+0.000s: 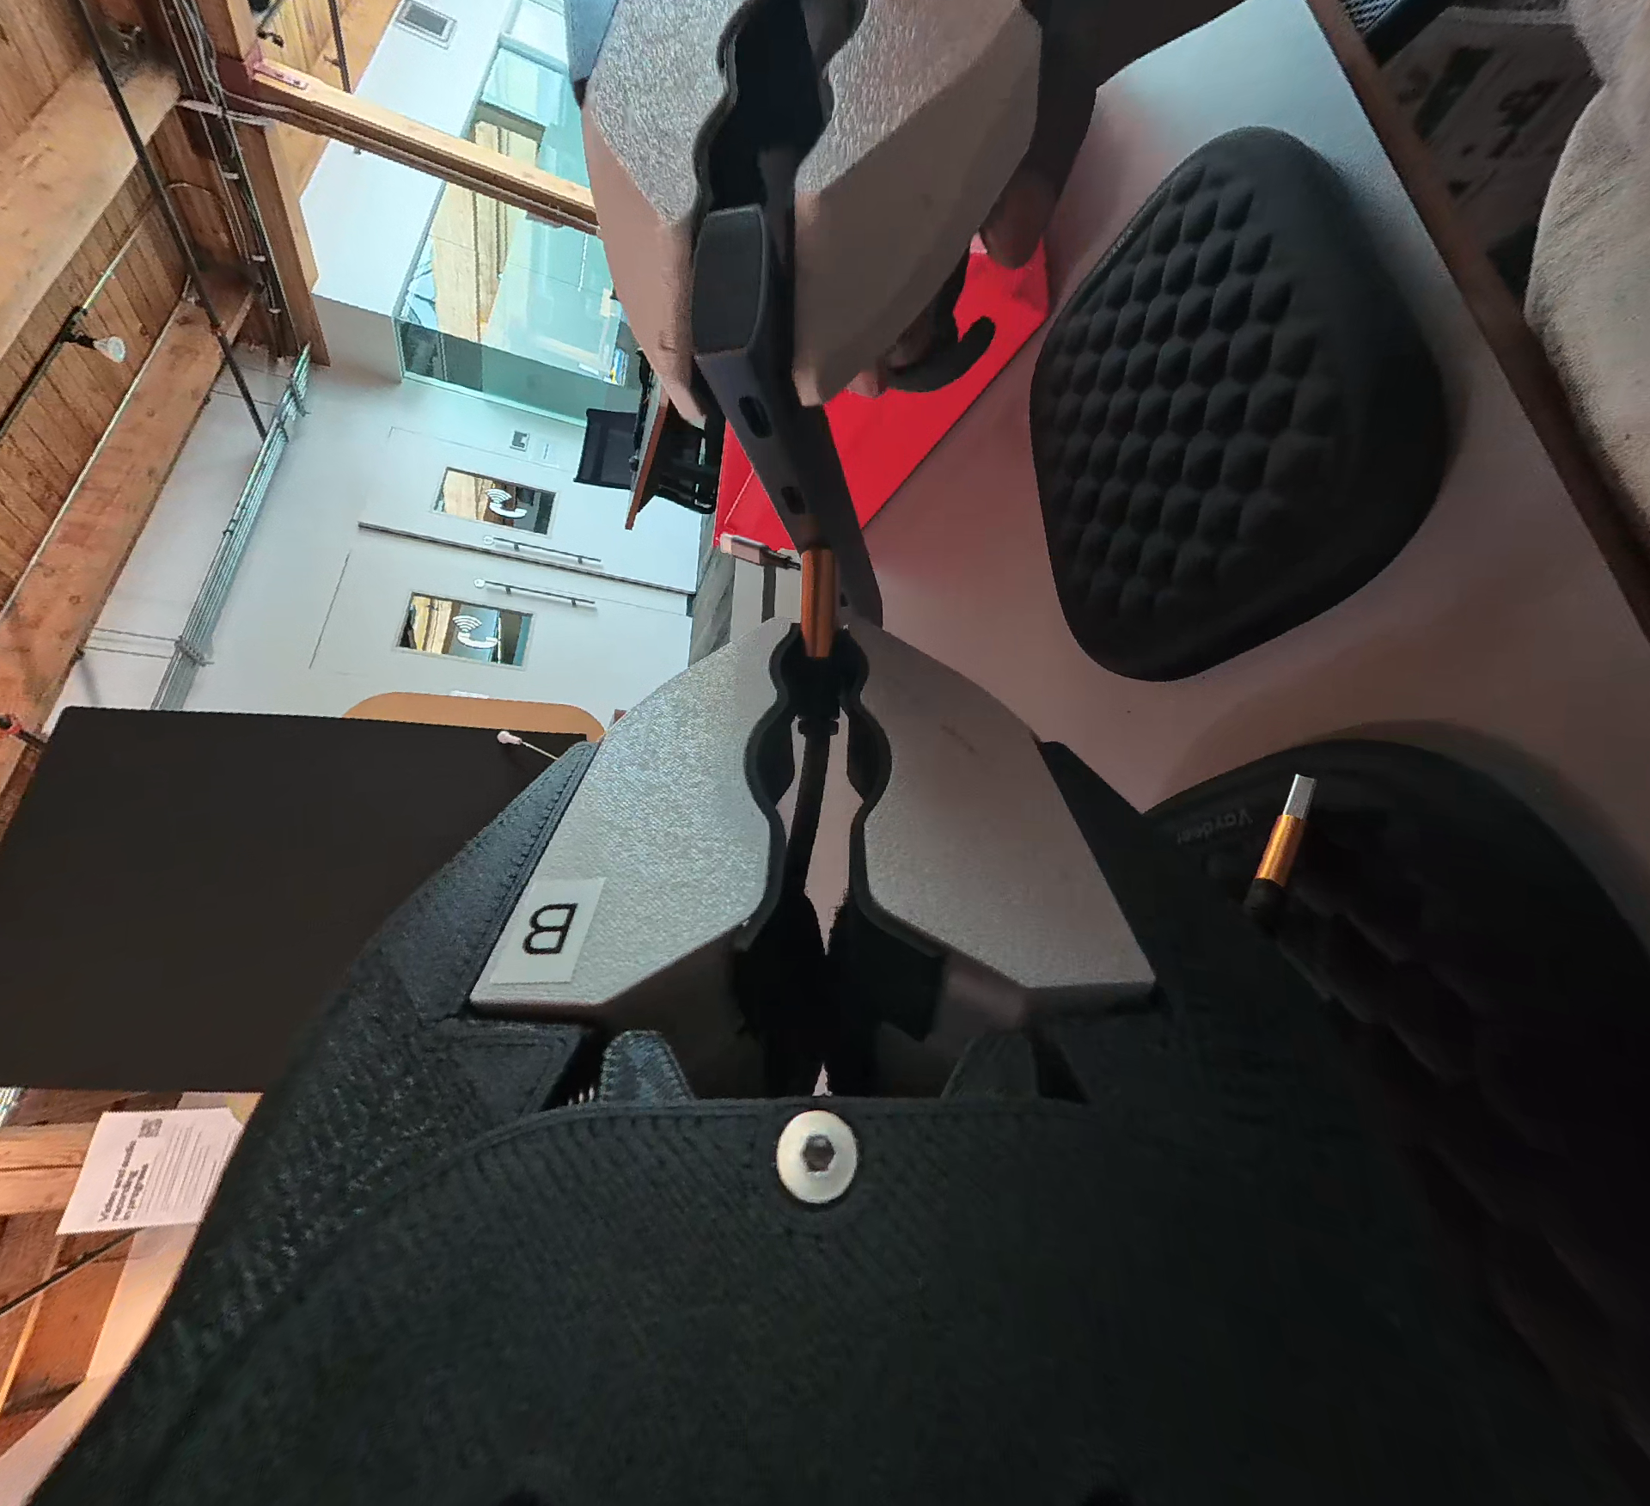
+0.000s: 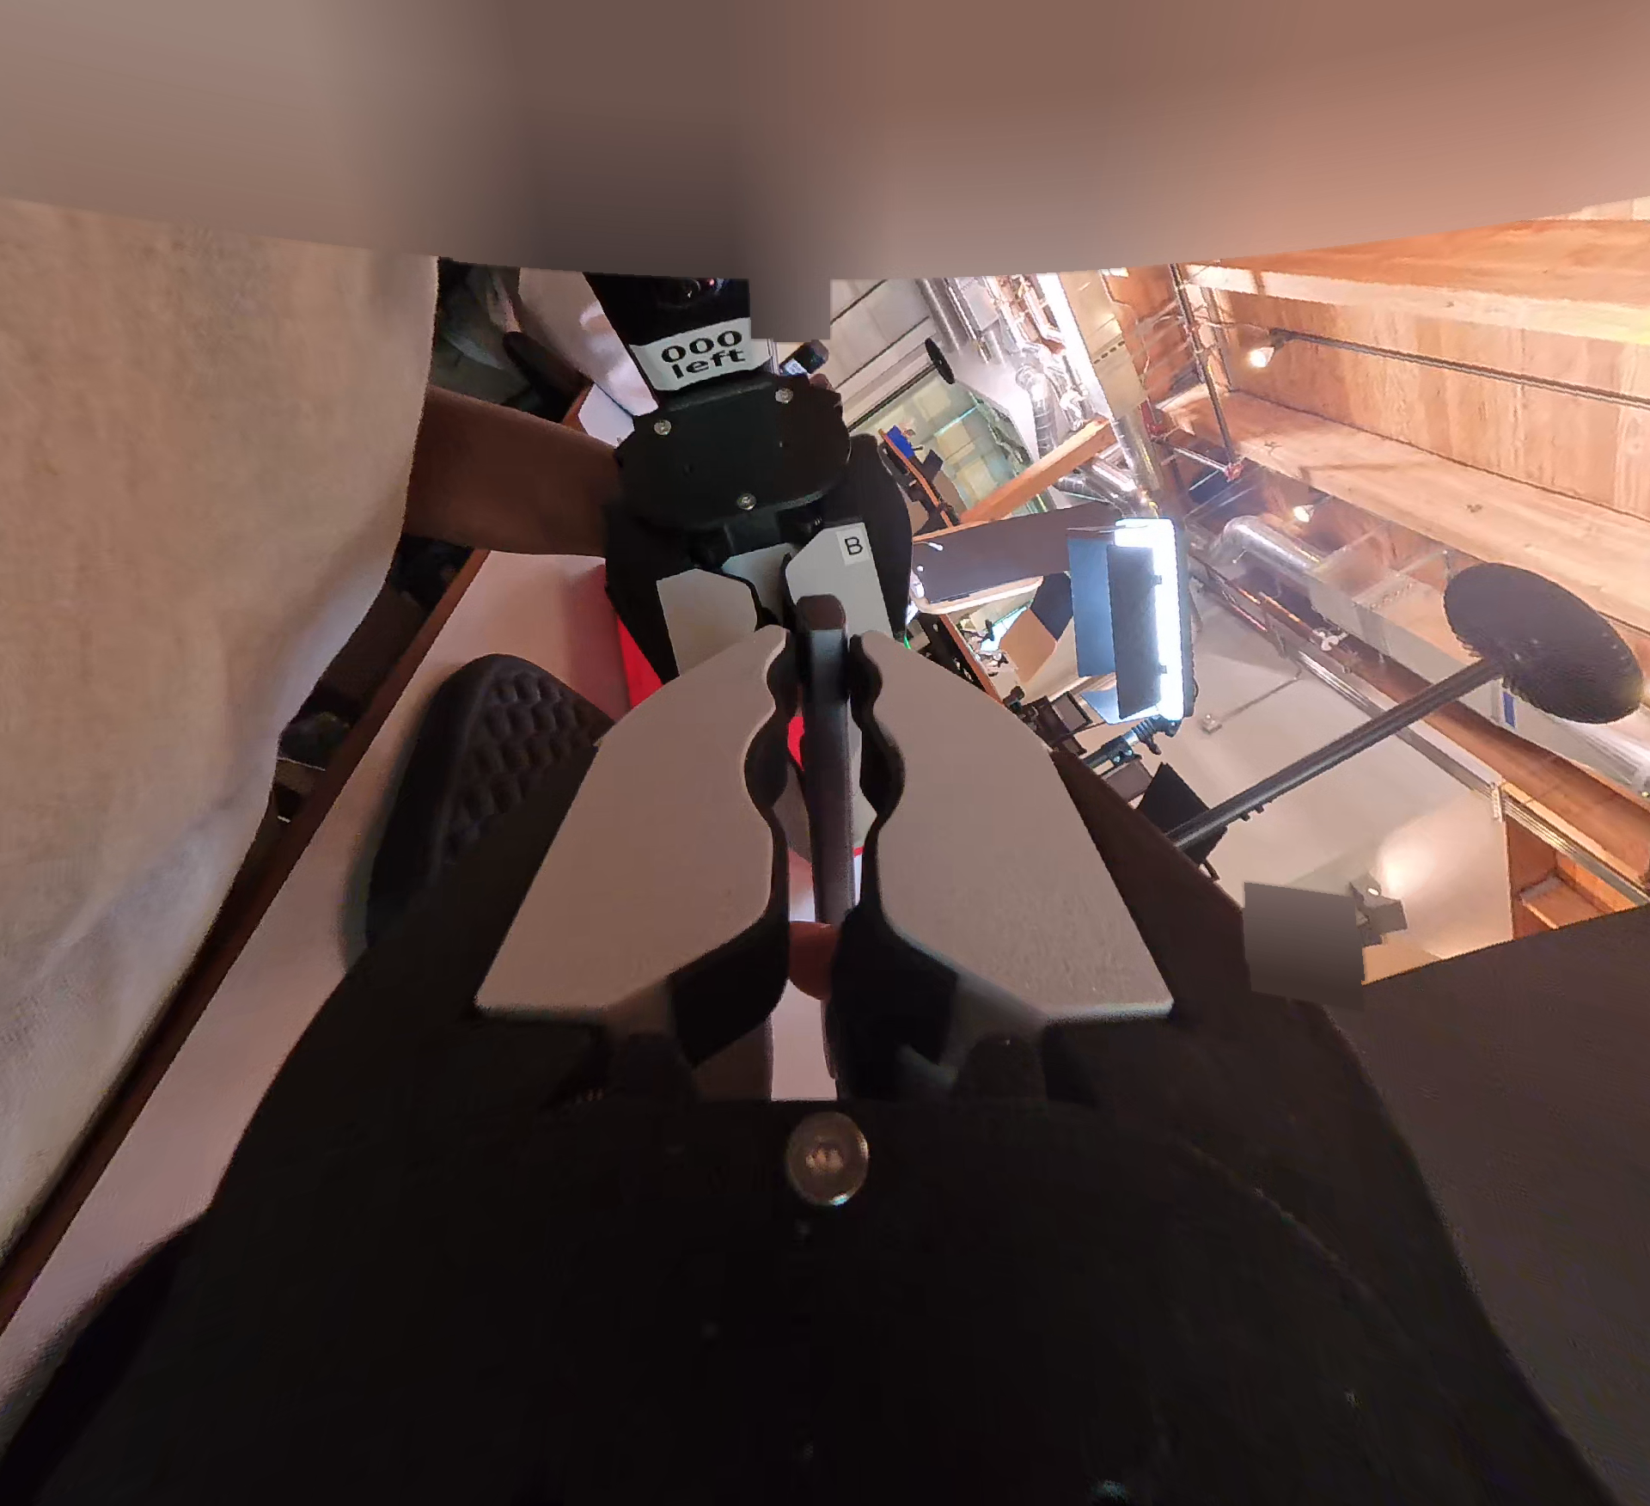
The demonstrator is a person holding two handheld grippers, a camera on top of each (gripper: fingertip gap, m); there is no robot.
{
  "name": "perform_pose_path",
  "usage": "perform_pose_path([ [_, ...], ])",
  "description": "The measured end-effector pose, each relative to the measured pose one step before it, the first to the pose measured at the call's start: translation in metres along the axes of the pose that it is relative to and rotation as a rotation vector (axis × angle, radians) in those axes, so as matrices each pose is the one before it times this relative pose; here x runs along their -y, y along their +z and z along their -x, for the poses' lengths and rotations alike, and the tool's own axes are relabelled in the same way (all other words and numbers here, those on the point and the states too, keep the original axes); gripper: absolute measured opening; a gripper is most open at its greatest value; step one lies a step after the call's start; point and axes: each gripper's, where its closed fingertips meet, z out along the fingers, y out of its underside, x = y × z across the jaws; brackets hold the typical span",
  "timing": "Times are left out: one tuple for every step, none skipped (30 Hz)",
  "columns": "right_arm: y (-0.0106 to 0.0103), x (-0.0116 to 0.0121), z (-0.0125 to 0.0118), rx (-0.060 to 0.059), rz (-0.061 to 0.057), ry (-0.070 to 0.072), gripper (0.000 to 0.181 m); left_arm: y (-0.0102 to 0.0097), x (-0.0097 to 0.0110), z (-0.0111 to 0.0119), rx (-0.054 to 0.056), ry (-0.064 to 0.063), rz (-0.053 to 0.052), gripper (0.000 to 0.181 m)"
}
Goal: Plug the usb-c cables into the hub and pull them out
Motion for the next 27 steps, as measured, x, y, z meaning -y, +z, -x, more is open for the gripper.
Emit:
perform_pose_path([
  [0.00043,0.00072,0.00016,0.0025,-0.0051,0.0057,0.01,0.00008,-0.00067,-0.00002,-0.0012,-0.0009,0.002,0.005],
  [0.00047,0.00027,-0.00002,0.0018,-0.0019,0.004,0.01,0.00004,-0.00045,0.00007,0.0011,0.0016,0.0012,0.005],
  [0.00024,0.00002,-0.00005,0.0003,-0.0003,0.0002,0.01,-0.00003,-0.00024,0.0001,0.0003,-0.0004,-0.0003,0.005],
  [0.00039,-0.00016,-0.00017,-0.0009,0.0014,-0.0021,0.01,0.00001,-0.00039,0.0001,-0.0013,-0.0026,0.0007,0.005],
  [0.00023,-0.00042,-0.00005,-0.0004,0.0026,-0.0017,0.01,0.0,-0.00056,0.00016,0.0007,0.0008,0.0025,0.005],
  [0.00012,-0.00069,-0.00005,-0.0001,0.0042,0.0,0.01,0.00009,-0.00078,0.00006,-0.0003,0.0005,0.004,0.005],
  [-0.00006,-0.00106,0.0006,0.0059,0.007,0.0016,0.01,0.00018,-0.00092,-0.00065,-0.0044,-0.0016,0.0041,0.005],
  [-0.00008,-0.00103,0.00077,0.0094,0.0091,0.005,0.009,0.00025,-0.00064,-0.00141,-0.0069,-0.0031,0.0013,0.005],
  [-0.00035,-0.00066,0.0,0.0041,0.0081,0.0037,0.009,0.00045,-0.00009,-0.00128,-0.0034,-0.009,-0.0033,0.005],
  [-0.00036,-0.00021,-0.0004,-0.0009,0.0056,-0.0007,0.009,0.00073,0.00047,-0.00072,0.0001,-0.0164,-0.0099,0.005],
  [-0.00034,-0.00013,-0.00057,-0.0033,0.005,-0.0021,0.009,0.00071,0.0008,-0.00024,0.0009,-0.0203,-0.0158,0.006],
  [-0.00038,-0.00171,-0.00127,-0.0098,0.0144,-0.0077,0.009,0.00024,0.00178,0.00096,0.0042,-0.0247,-0.0242,0.009],
  [-0.00052,-0.00341,-0.00194,-0.0172,0.0247,-0.021,0.009,-0.00085,0.00342,0.00195,0.0067,-0.0273,-0.0325,0.017],
  [-0.0007,-0.00429,-0.00231,-0.0217,0.0284,-0.0272,0.009,-0.00179,0.00304,0.00367,0.0138,-0.0291,-0.0283,0.022],
  [-0.00103,-0.00437,-0.00293,-0.0247,0.0262,-0.0214,0.009,-0.00249,0.00245,0.00363,0.0121,-0.0266,-0.024,0.025],
  [-0.00152,-0.00389,-0.00312,-0.0236,0.0196,-0.0135,0.009,-0.00331,0.00174,0.00346,0.0084,-0.0237,-0.0207,0.028],
  [-0.00194,-0.00291,-0.00289,-0.0188,0.0115,-0.0053,0.009,-0.00426,0.00057,0.00389,0.0071,-0.0246,-0.0129,0.03],
  [-0.00248,-0.00226,-0.00293,-0.016,0.0065,0.0006,0.009,-0.00584,-0.00078,0.00388,0.0023,-0.0245,-0.0035,0.031],
  [-0.0029,-0.00232,-0.00323,-0.0158,0.0064,-0.0004,0.009,-0.00772,-0.00197,0.00485,0.0021,-0.0231,0.0067,0.031],
  [-0.00306,-0.00251,-0.00346,-0.0159,0.0092,-0.0046,0.009,-0.00964,-0.00371,0.00623,0.0066,-0.0217,0.0186,0.031],
  [-0.00304,-0.00277,-0.00353,-0.0141,0.0125,-0.0072,0.009,-0.01208,-0.00614,0.00741,0.0107,-0.0199,0.0363,0.031],
  [-0.00304,-0.00301,-0.00365,-0.0136,0.0145,-0.0069,0.009,-0.01469,-0.00987,0.00857,0.0156,-0.0167,0.0595,0.031],
  [-0.00283,-0.00267,-0.00371,-0.0131,0.0127,-0.0049,0.009,-0.01731,-0.01349,0.01007,0.0236,-0.0195,0.078,0.032],
  [-0.00268,-0.00226,-0.00345,-0.0108,0.0093,-0.0014,0.009,-0.01928,-0.01715,0.01149,0.0321,-0.033,0.0935,0.033],
  [-0.00249,-0.00181,-0.00289,-0.0086,0.0062,0.0006,0.009,-0.02074,-0.02225,0.01078,0.0301,-0.0379,0.1182,0.035],
  [-0.0021,-0.00146,-0.0025,-0.0078,0.0045,-0.0004,0.009,-0.02072,-0.02624,0.01227,0.047,-0.0368,0.1309,0.038],
  [-0.00165,-0.00137,-0.00182,-0.005,0.0047,-0.0013,0.009,-0.01861,-0.02793,0.01251,0.0536,-0.0342,0.1285,0.038],
])
